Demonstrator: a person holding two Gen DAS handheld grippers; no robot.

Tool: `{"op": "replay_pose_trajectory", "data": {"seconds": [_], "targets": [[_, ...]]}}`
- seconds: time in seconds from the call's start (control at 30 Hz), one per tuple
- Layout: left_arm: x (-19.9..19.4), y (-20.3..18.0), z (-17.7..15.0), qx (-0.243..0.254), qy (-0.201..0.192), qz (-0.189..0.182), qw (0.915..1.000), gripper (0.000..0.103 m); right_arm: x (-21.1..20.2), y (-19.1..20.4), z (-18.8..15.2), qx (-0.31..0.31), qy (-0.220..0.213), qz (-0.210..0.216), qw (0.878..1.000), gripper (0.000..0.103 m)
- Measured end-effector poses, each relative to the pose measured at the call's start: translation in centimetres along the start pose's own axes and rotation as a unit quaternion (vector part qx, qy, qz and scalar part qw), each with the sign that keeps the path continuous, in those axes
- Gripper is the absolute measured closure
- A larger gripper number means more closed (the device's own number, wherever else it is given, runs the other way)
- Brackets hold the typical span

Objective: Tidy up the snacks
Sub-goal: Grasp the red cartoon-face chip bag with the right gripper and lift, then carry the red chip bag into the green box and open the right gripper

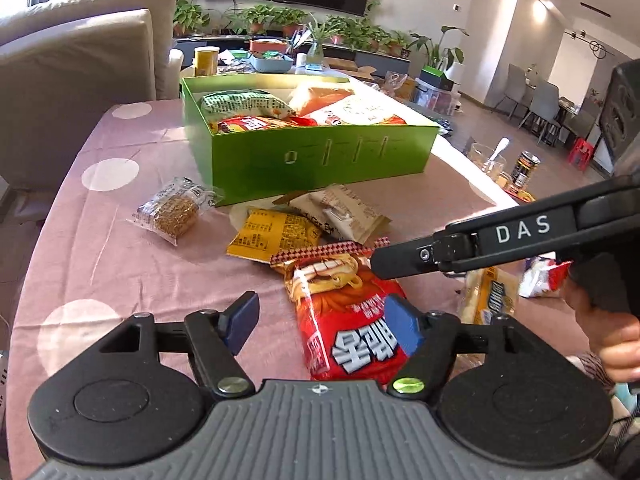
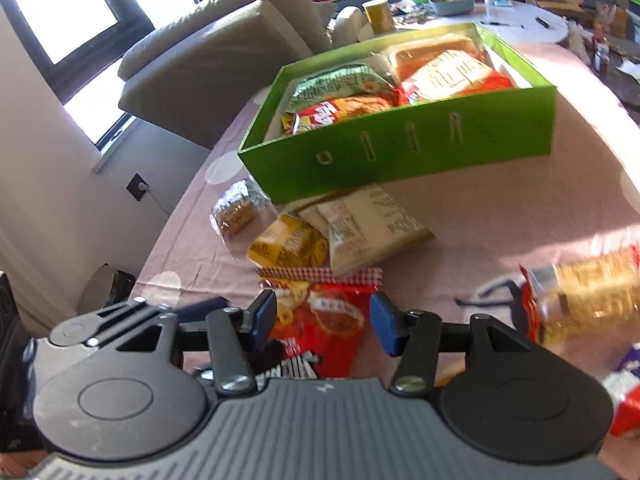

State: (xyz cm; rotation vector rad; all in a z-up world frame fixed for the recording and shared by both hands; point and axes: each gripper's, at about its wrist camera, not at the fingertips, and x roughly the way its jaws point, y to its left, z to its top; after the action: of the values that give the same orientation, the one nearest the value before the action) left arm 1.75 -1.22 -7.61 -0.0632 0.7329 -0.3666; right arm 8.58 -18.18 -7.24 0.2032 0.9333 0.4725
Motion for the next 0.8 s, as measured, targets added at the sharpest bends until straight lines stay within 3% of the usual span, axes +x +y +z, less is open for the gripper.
{"op": "replay_pose_trajectory", "data": {"seconds": [0.37, 0.6, 0.8], "targets": [[0.8, -0.1, -1.0, -0.004, 0.029, -0.02, 0.9994, 0.036, 0.9, -0.2, -0.8, 0.023, 0.045, 0.019, 0.999, 0.035], [1.2, -0.6, -1.0, -0.005, 0.026, -0.038, 0.9989, 0.039, 1.4, 0.7, -1.0, -0.004, 0.042, 0.018, 0.999, 0.034], [0.5, -1.5, -0.8, 0.005, 0.009, -0.032, 0.9994, 0.039, 1.2, 0.6, -1.2, -0.005, 0.027, 0.033, 0.999, 0.04]]}}
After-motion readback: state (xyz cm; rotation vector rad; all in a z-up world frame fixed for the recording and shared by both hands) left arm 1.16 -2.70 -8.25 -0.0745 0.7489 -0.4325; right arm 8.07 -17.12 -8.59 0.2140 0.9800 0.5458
